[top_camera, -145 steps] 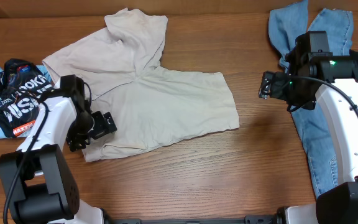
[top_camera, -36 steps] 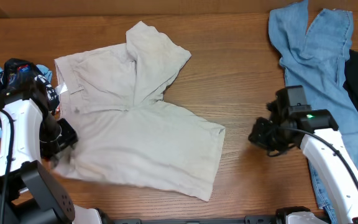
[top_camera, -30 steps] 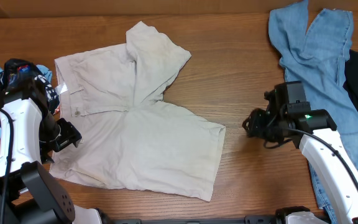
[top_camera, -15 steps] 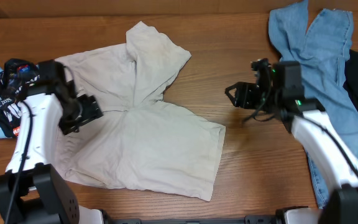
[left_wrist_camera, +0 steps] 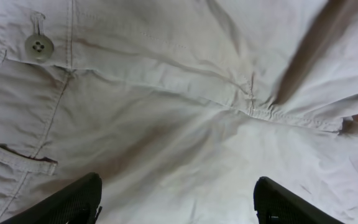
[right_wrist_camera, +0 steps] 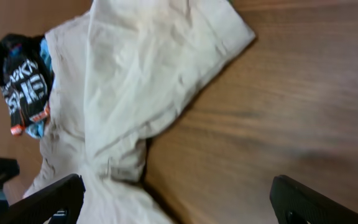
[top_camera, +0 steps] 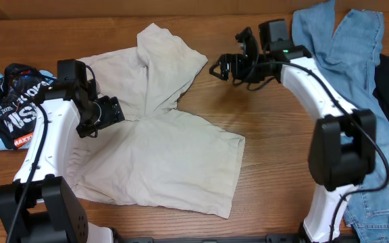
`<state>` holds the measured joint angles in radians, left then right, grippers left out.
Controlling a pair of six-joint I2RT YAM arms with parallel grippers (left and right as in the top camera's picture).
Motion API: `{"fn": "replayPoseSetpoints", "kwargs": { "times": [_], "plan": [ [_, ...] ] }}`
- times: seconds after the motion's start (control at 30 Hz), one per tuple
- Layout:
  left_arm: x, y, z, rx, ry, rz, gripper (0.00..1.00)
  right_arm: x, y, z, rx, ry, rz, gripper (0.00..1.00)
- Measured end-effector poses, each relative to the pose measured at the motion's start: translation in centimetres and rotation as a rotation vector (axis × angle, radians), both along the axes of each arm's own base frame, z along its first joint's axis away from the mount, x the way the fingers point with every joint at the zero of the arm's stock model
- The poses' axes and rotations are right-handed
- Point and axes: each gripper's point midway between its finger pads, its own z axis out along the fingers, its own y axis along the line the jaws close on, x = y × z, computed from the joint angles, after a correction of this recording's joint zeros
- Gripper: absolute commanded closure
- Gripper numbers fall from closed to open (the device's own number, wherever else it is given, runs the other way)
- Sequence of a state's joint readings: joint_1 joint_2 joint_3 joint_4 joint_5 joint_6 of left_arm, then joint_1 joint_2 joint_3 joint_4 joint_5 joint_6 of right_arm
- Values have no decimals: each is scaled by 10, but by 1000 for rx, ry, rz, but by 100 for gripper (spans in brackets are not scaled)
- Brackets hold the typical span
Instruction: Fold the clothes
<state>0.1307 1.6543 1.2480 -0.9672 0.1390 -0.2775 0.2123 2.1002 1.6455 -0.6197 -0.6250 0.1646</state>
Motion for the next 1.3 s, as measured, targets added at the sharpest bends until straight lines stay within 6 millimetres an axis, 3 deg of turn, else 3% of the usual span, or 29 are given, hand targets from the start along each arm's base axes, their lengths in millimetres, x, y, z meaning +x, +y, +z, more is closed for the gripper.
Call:
{"fn": "replayPoseSetpoints", "kwargs": {
  "times": [0.1,0.43,0.6,0.8,1.03,1.2,1.3],
  "plan": [
    [0,0,0,0,2,0,18,7,10,-15,16,2,-1,0],
    [-7,-1,-1,-4,28,0,18,16,71,-61,93,-1,31,0],
    [-10,-1,-2,-5,42,0,17,25,77,-68,124,-11,3,2],
    [-21,-3,-3,-11,85,0,17,39,83,-56,167,-57,-36,10],
    [-24,-3,-4,-13,101,0,17,36,92,-75,147,-17,-70,11],
    [-25,-3,-4,-13,102,0,17,35,92,-76,140,22,-99,11],
    [-24,-3,-4,-13,101,0,17,35,91,-77,135,32,-114,22]
  ]
}}
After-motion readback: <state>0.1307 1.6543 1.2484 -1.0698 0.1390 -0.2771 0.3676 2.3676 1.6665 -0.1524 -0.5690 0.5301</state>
